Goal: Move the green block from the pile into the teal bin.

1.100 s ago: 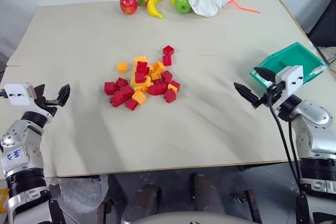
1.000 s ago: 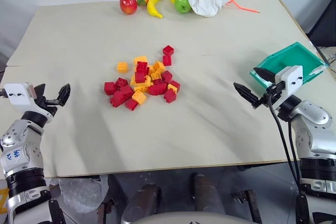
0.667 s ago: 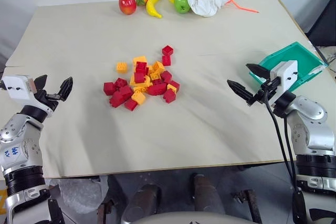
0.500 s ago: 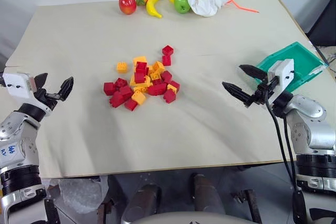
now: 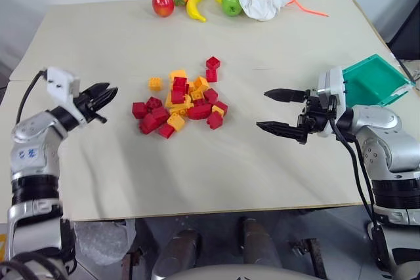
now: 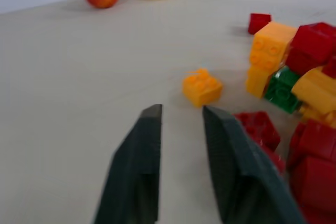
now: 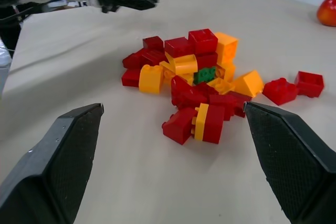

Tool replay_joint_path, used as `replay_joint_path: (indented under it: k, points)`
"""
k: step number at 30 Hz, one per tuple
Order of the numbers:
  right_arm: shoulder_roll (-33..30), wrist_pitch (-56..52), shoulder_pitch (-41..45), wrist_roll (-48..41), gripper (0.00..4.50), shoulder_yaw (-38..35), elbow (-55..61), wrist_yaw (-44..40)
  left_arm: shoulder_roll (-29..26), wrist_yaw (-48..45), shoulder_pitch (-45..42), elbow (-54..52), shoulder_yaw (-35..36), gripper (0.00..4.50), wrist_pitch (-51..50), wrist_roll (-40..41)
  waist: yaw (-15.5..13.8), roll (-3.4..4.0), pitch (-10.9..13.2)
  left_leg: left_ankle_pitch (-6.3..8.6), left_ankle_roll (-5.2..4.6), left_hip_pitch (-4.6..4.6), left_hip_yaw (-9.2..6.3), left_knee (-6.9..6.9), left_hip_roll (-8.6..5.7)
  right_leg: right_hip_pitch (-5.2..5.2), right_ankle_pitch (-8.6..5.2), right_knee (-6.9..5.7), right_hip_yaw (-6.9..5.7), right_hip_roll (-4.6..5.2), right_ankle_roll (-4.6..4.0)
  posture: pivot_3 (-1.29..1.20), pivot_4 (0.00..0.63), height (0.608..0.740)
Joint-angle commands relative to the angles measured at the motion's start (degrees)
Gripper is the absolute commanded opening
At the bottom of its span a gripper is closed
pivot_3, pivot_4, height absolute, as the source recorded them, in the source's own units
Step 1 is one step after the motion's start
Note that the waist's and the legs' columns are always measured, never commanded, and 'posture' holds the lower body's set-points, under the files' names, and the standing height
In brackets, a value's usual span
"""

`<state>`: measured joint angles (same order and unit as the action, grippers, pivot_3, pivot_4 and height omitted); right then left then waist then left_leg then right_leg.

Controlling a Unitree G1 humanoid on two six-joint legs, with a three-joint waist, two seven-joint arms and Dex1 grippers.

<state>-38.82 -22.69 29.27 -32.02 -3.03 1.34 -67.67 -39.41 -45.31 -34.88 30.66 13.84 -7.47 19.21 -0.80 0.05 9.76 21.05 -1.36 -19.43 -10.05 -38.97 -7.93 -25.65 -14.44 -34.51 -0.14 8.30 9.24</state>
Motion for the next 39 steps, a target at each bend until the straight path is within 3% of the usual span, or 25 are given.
replay_joint_path:
  k: [1,5,12,19,29,33,39]
  points:
    - [-1.25,-1.52,1.84,-2.23,4.50,-1.15,0.23,-2.77,1.83,-5.13,-9.52,10.41,-4.58,0.08,4.95,-3.91,-0.13,-0.01,0.01,0.01,-0.01,-0.02,0.00,-0.01,-0.01,0.00,0.00,0.01,-0.02,0.00,0.00,0.00,0.150,0.740]
    - [-2.72,-1.76,1.94,-1.91,4.50,-0.42,-0.77,-6.23,4.59,-6.36,-19.91,24.55,-7.63,0.01,10.84,-8.30,-0.53,-0.07,0.04,0.03,-0.05,-0.30,-0.08,-0.16,-0.05,-0.04,0.11,0.24,-0.18,0.01,0.17,0.00,0.150,0.740]
    - [-0.41,-1.56,0.57,-1.94,4.50,-1.24,0.94,-3.15,11.80,-4.61,-29.67,38.98,-9.94,0.01,14.36,-13.28,0.74,-0.11,0.03,0.08,-0.19,-1.00,0.00,-0.35,-0.21,-0.86,0.17,0.10,-0.18,0.16,0.28,0.00,0.150,0.740]
    - [-1.05,-2.68,-2.63,-2.94,4.50,-2.96,4.62,-0.65,15.92,-14.40,-31.06,40.65,-12.31,0.01,13.08,-15.77,1.06,-0.12,0.03,0.08,-0.22,-1.02,0.13,-0.39,-0.24,-0.93,0.18,0.02,-0.15,0.19,0.30,0.00,0.150,0.740]
    - [-0.54,-2.88,-2.39,-2.78,4.50,-2.98,4.52,0.19,17.14,-28.14,-31.22,36.44,-12.31,0.01,7.47,-14.14,0.82,-0.12,0.04,0.08,-0.22,-1.06,0.26,-1.01,-0.27,-0.87,0.35,-0.33,0.02,0.18,0.35,0.00,0.150,0.740]
    - [-0.23,-2.32,-1.34,-2.39,4.50,-2.59,3.12,-0.07,15.00,-13.92,-31.32,39.93,-11.05,0.01,9.92,-16.58,1.02,-0.12,0.04,0.08,-0.22,-1.06,0.27,-1.00,-0.26,-0.91,0.35,-0.34,0.07,0.16,0.34,0.00,0.150,0.740]
    - [0.09,-1.85,0.13,-1.93,4.50,-1.98,1.60,-0.36,13.74,-1.79,-32.52,43.10,-10.31,0.01,6.45,-18.22,0.82,-0.13,0.04,0.08,-0.22,-1.04,0.37,-1.02,-0.26,-0.95,0.37,-0.38,0.20,0.14,0.37,0.00,0.150,0.740]
